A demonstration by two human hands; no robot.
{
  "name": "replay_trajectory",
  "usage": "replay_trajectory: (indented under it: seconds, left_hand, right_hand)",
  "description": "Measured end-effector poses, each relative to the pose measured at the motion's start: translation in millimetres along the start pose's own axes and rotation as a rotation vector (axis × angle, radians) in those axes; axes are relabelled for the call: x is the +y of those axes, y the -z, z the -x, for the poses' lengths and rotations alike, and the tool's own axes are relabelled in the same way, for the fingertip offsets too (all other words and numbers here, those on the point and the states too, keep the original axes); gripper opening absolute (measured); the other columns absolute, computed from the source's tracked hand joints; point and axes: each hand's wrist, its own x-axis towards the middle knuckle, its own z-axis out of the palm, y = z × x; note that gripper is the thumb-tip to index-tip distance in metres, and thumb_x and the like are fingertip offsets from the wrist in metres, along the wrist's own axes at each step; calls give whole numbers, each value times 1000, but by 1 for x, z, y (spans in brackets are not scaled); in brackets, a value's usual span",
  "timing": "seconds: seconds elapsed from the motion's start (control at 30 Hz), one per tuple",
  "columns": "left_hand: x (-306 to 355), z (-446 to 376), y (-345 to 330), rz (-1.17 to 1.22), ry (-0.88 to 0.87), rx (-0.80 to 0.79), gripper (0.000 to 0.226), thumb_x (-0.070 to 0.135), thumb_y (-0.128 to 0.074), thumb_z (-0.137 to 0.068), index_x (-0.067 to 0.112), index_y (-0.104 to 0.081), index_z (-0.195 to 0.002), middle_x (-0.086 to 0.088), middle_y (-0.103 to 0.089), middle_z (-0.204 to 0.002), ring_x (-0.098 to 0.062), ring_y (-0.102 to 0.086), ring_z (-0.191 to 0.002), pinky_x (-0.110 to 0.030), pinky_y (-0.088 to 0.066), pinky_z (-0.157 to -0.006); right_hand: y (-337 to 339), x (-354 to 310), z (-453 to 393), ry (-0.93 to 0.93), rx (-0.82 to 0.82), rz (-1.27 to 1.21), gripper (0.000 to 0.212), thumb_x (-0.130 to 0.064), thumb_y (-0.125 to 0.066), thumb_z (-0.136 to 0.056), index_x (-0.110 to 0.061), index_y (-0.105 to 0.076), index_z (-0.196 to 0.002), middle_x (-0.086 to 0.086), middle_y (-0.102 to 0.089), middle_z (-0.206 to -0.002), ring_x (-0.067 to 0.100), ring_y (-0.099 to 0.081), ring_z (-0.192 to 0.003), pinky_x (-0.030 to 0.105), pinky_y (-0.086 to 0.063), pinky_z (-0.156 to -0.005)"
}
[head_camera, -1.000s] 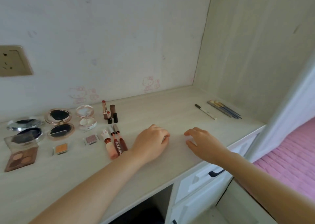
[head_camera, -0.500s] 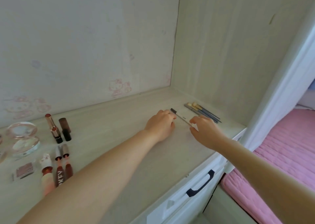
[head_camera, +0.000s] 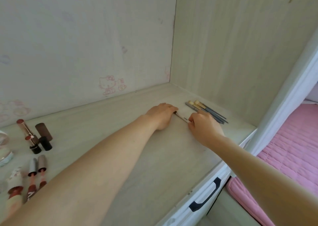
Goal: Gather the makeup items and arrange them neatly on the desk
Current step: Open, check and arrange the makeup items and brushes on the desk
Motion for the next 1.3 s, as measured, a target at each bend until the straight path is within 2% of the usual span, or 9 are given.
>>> replay_trajectory:
  seconds: [0.13,0.27,0.5,0.6,0.7,0.87,1.07,1.17,1.3]
  left_hand:
    - [-3,7,1,-23,-2,33,46,8,-34,-98,23,-41,-140,-4,-41,-142,-26,-38,-129,-40,-37,-104]
    - [-6,23,5,-21,0,82,37,11,-35,-97,20,-51,-130,-4,-48,-126,-26,-42,-117,-42,-42,-94]
    - [-19,85,16,74,8,102,18,18,-45,-96,18,-60,-105,0,-55,-110,-20,-43,-111,-40,-43,-91]
    - [-24,116,26,123,6,134,16,16,-46,-95,16,-61,-102,2,-56,-104,-18,-43,-109,-36,-42,-91]
    - [-31,149,37,205,27,171,13,16,-51,-95,17,-62,-102,3,-58,-102,-15,-46,-105,-28,-39,-86]
    - [-52,216,59,318,93,234,13,22,-60,-90,35,-60,-89,7,-63,-98,-11,-53,-98,-28,-41,-85]
    - [-68,305,84,393,162,322,17,21,-66,-87,38,-63,-85,25,-63,-86,2,-55,-90,-22,-39,-81]
    - [-79,349,91,427,213,355,14,18,-68,-86,32,-67,-86,18,-65,-85,3,-57,-86,-17,-41,-76]
    - [-91,405,91,508,287,404,15,14,-70,-85,28,-71,-92,18,-68,-94,5,-59,-94,-14,-44,-86]
  right_hand:
    - [2,-1,4,7,12,-38,21,-20,-46,-96,-13,-64,-104,4,-56,-108,24,-53,-101,40,-53,-75]
    - [8,-5,14,27,3,-68,22,-19,-46,-96,-15,-64,-107,2,-57,-106,21,-55,-94,37,-54,-77]
    - [15,-27,49,122,-10,-163,21,-18,-46,-98,-16,-65,-107,-1,-56,-104,18,-55,-90,32,-51,-79]
    - [17,-43,66,169,16,-206,18,-20,-52,-96,-15,-66,-106,-4,-54,-99,15,-55,-86,26,-49,-76]
    - [22,-62,83,219,44,-252,16,-17,-55,-94,-15,-68,-104,-5,-54,-94,12,-54,-80,14,-42,-68]
    - [28,-102,115,300,85,-357,14,-10,-63,-89,-13,-71,-101,-6,-54,-87,3,-51,-71,3,-35,-63]
    - [33,-161,152,413,61,-441,17,-8,-61,-89,-18,-70,-100,-10,-53,-88,0,-52,-73,8,-40,-68]
    - [31,-191,168,458,39,-454,18,-11,-60,-90,-21,-70,-101,-15,-51,-88,-3,-52,-73,7,-40,-69]
    - [27,-233,187,528,-2,-460,19,-13,-59,-91,-20,-69,-105,-14,-50,-90,1,-52,-75,5,-39,-65]
